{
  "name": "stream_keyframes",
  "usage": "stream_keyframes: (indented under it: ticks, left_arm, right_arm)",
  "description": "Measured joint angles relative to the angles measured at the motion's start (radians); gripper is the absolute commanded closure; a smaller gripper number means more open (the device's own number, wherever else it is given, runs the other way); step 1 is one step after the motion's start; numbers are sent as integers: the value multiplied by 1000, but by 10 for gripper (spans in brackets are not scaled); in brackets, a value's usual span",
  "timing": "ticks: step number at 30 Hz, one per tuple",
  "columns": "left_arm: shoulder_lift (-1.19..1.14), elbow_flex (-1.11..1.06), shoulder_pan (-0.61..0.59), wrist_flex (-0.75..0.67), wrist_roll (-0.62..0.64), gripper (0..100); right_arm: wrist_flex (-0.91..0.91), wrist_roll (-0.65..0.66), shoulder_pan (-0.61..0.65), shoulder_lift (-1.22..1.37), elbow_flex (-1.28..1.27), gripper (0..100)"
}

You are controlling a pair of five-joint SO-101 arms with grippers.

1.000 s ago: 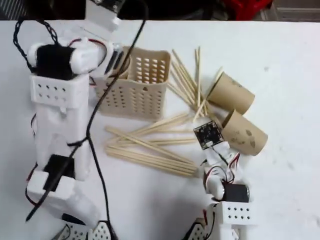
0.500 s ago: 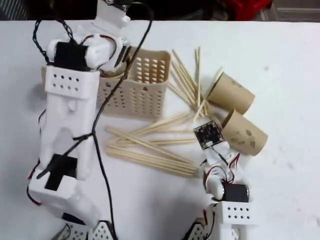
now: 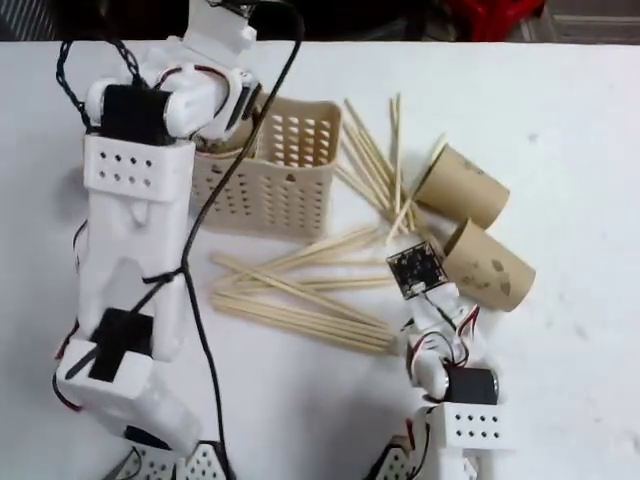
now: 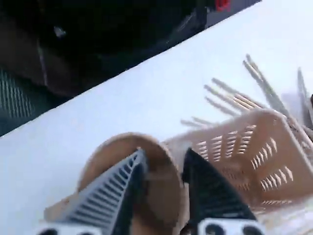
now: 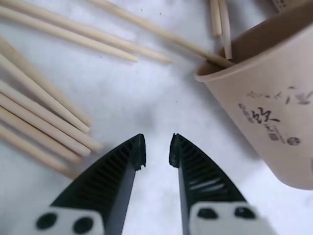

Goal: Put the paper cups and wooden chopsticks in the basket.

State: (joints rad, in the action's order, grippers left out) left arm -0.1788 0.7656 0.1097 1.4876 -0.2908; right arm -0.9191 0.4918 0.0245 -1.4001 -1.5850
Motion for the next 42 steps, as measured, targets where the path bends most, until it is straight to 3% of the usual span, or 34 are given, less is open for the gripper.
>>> stream_keyframes:
  ticks: [11, 18, 21, 25, 32, 42]
  left_arm:
    - [-91, -138, 52, -35, 0, 849]
    - [-55, 77, 41, 114, 0, 849]
    - [-31, 207, -43, 187, 0, 849]
    - [-23, 284, -252, 221, 8, 849]
    - [-58, 138, -597, 109, 127, 849]
    - [-371, 57, -635, -193, 196, 849]
  right_arm:
    - [0, -2, 2, 0, 0, 907]
    - [0, -2, 2, 0, 0, 907]
    - [0, -2, 2, 0, 0, 907]
    - [0, -2, 2, 0, 0, 907]
    - [0, -2, 2, 0, 0, 907]
    - [0, -2, 2, 0, 0, 907]
